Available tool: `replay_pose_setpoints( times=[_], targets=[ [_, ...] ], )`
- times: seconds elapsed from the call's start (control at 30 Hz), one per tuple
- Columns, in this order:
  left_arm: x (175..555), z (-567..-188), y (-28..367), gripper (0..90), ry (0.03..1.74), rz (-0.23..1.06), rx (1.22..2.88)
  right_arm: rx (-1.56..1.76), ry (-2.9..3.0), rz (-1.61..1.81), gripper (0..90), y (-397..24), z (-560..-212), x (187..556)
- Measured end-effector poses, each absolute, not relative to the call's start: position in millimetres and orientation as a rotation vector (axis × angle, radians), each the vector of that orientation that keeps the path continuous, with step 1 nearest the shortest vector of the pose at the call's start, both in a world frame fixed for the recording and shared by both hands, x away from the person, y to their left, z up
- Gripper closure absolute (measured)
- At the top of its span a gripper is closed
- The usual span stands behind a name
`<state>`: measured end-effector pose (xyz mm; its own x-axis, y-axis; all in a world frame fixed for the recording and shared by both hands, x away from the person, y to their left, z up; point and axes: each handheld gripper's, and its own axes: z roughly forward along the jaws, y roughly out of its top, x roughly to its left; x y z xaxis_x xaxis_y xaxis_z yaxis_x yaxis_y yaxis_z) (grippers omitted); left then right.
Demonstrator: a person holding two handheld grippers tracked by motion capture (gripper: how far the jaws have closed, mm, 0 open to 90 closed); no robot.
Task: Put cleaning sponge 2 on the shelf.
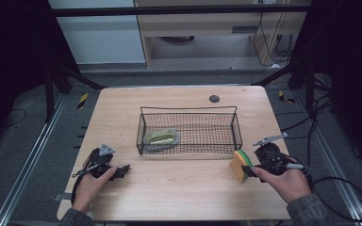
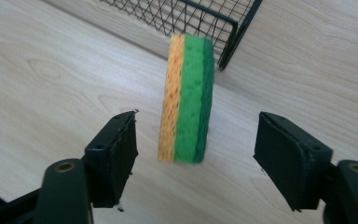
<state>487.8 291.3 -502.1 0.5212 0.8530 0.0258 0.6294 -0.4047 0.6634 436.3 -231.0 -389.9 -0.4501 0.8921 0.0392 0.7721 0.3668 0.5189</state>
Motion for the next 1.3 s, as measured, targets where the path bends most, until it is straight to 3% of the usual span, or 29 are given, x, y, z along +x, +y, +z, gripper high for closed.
replay_pose_setpoints(
  times=[0.37,0.63,0.73,1.3],
  targets=[
    [487.0,-507.4,291.6,0.0,1.19,0.508,2.116,1.512,2.434,0.652,40.2,-215.7,-403.1,462.9],
    [487.1,-508.1,291.4,0.0,1.19,0.513,2.107,1.51,2.464,0.58,53.2,-209.8,-412.4,469.5],
    [487.1,-508.2,291.4,0.0,1.189,0.514,2.106,1.513,2.466,0.568,63.1,-209.7,-413.5,470.3],
    [487.1,-508.6,291.3,0.0,1.187,0.517,2.101,1.501,2.339,0.654,64.1,-248.3,-362.6,471.3]
  ],
)
